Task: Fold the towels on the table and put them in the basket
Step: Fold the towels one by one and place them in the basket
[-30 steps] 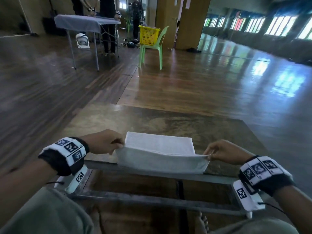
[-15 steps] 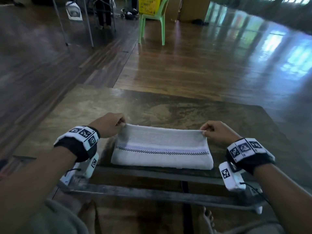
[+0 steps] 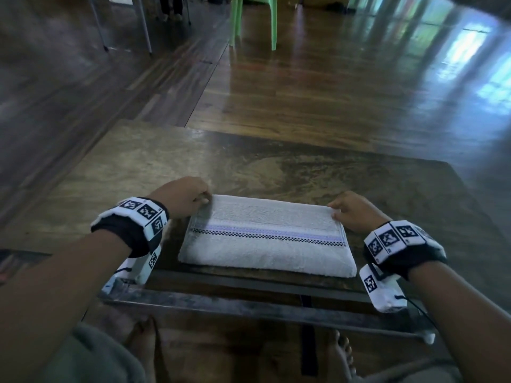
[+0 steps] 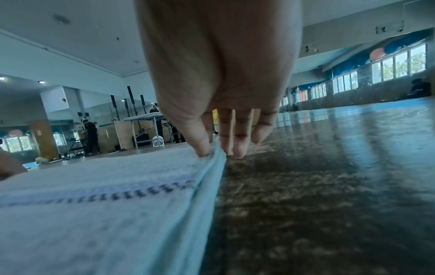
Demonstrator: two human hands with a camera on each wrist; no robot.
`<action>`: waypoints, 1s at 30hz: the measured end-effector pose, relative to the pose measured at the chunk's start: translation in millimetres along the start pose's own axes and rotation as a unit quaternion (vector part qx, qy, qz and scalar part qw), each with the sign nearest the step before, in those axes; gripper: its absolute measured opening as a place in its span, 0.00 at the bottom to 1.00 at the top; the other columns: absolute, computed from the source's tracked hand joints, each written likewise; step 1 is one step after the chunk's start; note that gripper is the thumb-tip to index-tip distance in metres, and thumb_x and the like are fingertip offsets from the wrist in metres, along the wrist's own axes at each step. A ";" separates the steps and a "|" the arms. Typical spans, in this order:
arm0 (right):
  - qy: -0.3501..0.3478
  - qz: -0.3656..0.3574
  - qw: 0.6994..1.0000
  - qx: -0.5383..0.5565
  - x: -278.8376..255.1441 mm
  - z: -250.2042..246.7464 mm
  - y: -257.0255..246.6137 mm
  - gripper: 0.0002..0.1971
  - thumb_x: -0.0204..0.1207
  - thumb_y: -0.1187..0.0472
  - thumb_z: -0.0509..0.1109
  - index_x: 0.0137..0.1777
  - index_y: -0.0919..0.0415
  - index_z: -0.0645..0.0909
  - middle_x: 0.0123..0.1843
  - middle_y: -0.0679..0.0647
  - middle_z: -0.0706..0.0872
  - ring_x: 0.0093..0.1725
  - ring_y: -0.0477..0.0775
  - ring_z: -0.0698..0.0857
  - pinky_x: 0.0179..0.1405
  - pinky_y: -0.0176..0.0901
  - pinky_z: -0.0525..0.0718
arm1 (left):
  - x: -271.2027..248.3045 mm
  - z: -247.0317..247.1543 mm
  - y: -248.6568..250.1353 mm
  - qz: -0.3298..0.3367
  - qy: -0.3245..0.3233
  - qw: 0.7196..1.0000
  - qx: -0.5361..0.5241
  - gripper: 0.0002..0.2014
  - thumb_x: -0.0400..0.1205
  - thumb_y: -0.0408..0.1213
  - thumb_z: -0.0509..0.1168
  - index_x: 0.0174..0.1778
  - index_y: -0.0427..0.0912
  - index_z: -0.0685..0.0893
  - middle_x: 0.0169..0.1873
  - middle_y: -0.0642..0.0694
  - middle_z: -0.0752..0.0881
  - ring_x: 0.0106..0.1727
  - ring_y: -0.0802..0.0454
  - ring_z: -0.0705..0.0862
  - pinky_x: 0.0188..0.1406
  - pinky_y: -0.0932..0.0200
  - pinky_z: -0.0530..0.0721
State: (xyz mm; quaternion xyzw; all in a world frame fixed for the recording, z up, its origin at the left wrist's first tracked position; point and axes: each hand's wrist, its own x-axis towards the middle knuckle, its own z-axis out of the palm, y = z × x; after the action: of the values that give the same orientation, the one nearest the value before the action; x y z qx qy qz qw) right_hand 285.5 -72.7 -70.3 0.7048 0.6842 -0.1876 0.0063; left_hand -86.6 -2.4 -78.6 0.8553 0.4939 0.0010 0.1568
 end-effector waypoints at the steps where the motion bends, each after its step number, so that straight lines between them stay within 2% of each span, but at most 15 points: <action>1: 0.005 0.011 1.000 -0.001 -0.5 0.4 -0.6 0.13 0.74 0.62 0.65 0.53 0.53 0.88 0.49 0.51 0.91 0.46 0.52 0.87 0.51 0.53 0.86 | 0.1 0.1 0.6 -0.001 0.001 1.000 -0.004 0.09 0.82 0.37 0.61 0.56 0.43 0.84 0.54 0.47 0.81 0.57 0.48 0.79 0.59 0.49 0.77; 4: 0.025 0.047 0.999 0.005 -7.3 -2.9 -5.9 0.07 0.74 0.60 0.67 0.46 0.51 0.87 0.47 0.49 0.88 0.50 0.52 0.86 0.53 0.51 0.84 | -0.1 -2.2 1.3 -0.018 0.005 0.999 -0.028 0.04 0.81 0.36 0.63 0.49 0.45 0.82 0.50 0.47 0.82 0.51 0.49 0.79 0.51 0.54 0.77; 6: 0.043 0.038 0.998 0.020 -11.1 -7.3 -7.9 0.05 0.73 0.59 0.68 0.41 0.46 0.83 0.45 0.46 0.86 0.50 0.52 0.85 0.56 0.51 0.83 | -1.1 -8.1 3.6 -0.019 0.003 0.999 -0.039 0.01 0.80 0.35 0.63 0.46 0.45 0.80 0.47 0.48 0.82 0.47 0.50 0.79 0.45 0.58 0.75; 8: 0.080 0.023 0.996 0.034 -15.0 -15.2 -11.2 0.05 0.72 0.59 0.69 0.44 0.47 0.82 0.47 0.47 0.85 0.52 0.52 0.84 0.61 0.56 0.80 | -3.5 -18.6 7.5 -0.011 0.019 0.999 -0.048 0.03 0.81 0.34 0.62 0.48 0.42 0.80 0.44 0.49 0.80 0.46 0.50 0.78 0.44 0.59 0.71; 9: 0.112 0.014 0.993 0.031 -17.2 -20.3 -12.6 0.06 0.73 0.59 0.69 0.48 0.50 0.83 0.49 0.49 0.85 0.53 0.52 0.83 0.63 0.58 0.78 | -5.1 -25.7 9.6 -0.004 0.044 0.998 -0.045 0.04 0.82 0.34 0.61 0.49 0.41 0.81 0.44 0.48 0.80 0.47 0.50 0.78 0.45 0.59 0.71; 11: 0.202 -0.009 0.979 0.016 -23.7 -33.6 -16.9 0.08 0.74 0.61 0.67 0.52 0.55 0.84 0.52 0.51 0.83 0.53 0.52 0.80 0.62 0.59 0.75 | -9.9 -41.8 13.4 0.032 0.150 0.988 -0.021 0.06 0.81 0.32 0.62 0.49 0.39 0.83 0.45 0.45 0.83 0.47 0.48 0.79 0.45 0.57 0.73; 14: 0.351 -0.042 0.935 0.006 -38.4 -54.1 -20.0 0.09 0.74 0.63 0.66 0.52 0.57 0.84 0.51 0.53 0.80 0.55 0.54 0.77 0.55 0.52 0.69 | -20.9 -64.9 16.9 0.104 0.324 0.940 0.036 0.05 0.78 0.32 0.66 0.48 0.36 0.83 0.43 0.40 0.83 0.45 0.42 0.79 0.43 0.51 0.77; 17: 0.415 -0.068 0.907 -0.016 -51.9 -62.5 -14.7 0.08 0.72 0.65 0.69 0.50 0.58 0.82 0.48 0.53 0.79 0.53 0.54 0.75 0.48 0.44 0.62 | -33.1 -75.9 20.6 0.143 0.373 0.915 0.046 0.09 0.77 0.37 0.62 0.48 0.37 0.82 0.43 0.40 0.81 0.44 0.43 0.78 0.43 0.48 0.78; 19: 0.403 -0.106 0.909 -0.021 -58.4 -58.8 -7.6 0.09 0.69 0.68 0.71 0.48 0.57 0.81 0.46 0.53 0.78 0.49 0.53 0.75 0.46 0.47 0.67 | -39.6 -72.4 22.2 0.164 0.353 0.920 0.032 0.11 0.78 0.40 0.59 0.46 0.38 0.82 0.42 0.43 0.81 0.42 0.46 0.77 0.41 0.52 0.77; 20: 0.376 -0.126 0.918 -0.022 -61.0 -54.3 -3.1 0.10 0.67 0.68 0.72 0.46 0.56 0.80 0.45 0.53 0.79 0.48 0.54 0.76 0.46 0.51 0.72 | -42.2 -66.7 21.3 0.170 0.322 0.931 0.018 0.12 0.78 0.43 0.58 0.45 0.39 0.82 0.41 0.45 0.82 0.40 0.49 0.77 0.40 0.55 0.75; 22: 0.271 -0.154 0.950 -0.031 -65.4 -41.3 6.5 0.13 0.66 0.66 0.75 0.45 0.48 0.79 0.44 0.51 0.80 0.48 0.53 0.78 0.49 0.57 0.77 | -47.7 -49.7 15.7 0.167 0.216 0.962 -0.005 0.12 0.76 0.47 0.59 0.44 0.44 0.81 0.41 0.49 0.82 0.40 0.53 0.77 0.40 0.57 0.76; 24: 0.124 -0.124 0.983 -0.058 -70.5 -26.5 13.4 0.10 0.68 0.57 0.75 0.47 0.45 0.81 0.46 0.46 0.79 0.52 0.48 0.75 0.55 0.53 0.75 | -52.0 -31.4 7.9 0.142 0.089 0.985 0.029 0.09 0.75 0.50 0.65 0.46 0.51 0.81 0.44 0.56 0.81 0.46 0.57 0.78 0.50 0.54 0.79; 26: 0.040 -0.092 0.993 -0.061 -74.1 -13.7 22.3 0.10 0.69 0.51 0.75 0.50 0.43 0.82 0.48 0.43 0.79 0.55 0.44 0.74 0.57 0.47 0.72 | -56.2 -18.9 5.0 0.102 0.004 0.992 0.068 0.10 0.75 0.50 0.68 0.51 0.55 0.80 0.49 0.59 0.80 0.52 0.59 0.77 0.59 0.56 0.75; 28: 0.049 -0.091 0.994 -0.035 -75.1 -6.5 28.8 0.10 0.70 0.50 0.75 0.49 0.41 0.81 0.49 0.43 0.81 0.54 0.44 0.77 0.59 0.49 0.75 | -57.1 -12.1 4.2 0.086 0.003 0.994 0.067 0.12 0.77 0.48 0.68 0.55 0.54 0.80 0.52 0.58 0.80 0.55 0.59 0.77 0.60 0.58 0.75; 30: 0.060 -0.099 0.993 -0.025 -73.7 -2.9 31.6 0.10 0.71 0.52 0.74 0.51 0.43 0.82 0.48 0.42 0.81 0.53 0.43 0.77 0.59 0.51 0.77 | -56.7 -7.5 4.3 0.086 0.013 0.995 0.058 0.11 0.77 0.47 0.67 0.55 0.54 0.81 0.52 0.58 0.81 0.54 0.59 0.78 0.59 0.58 0.75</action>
State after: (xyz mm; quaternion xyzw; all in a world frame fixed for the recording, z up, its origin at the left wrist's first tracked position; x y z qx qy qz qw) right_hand 317.3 -144.8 -55.3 0.6429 0.7545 -0.1271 -0.0359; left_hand -113.2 -50.3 -61.6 0.9023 0.4194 -0.0028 0.1001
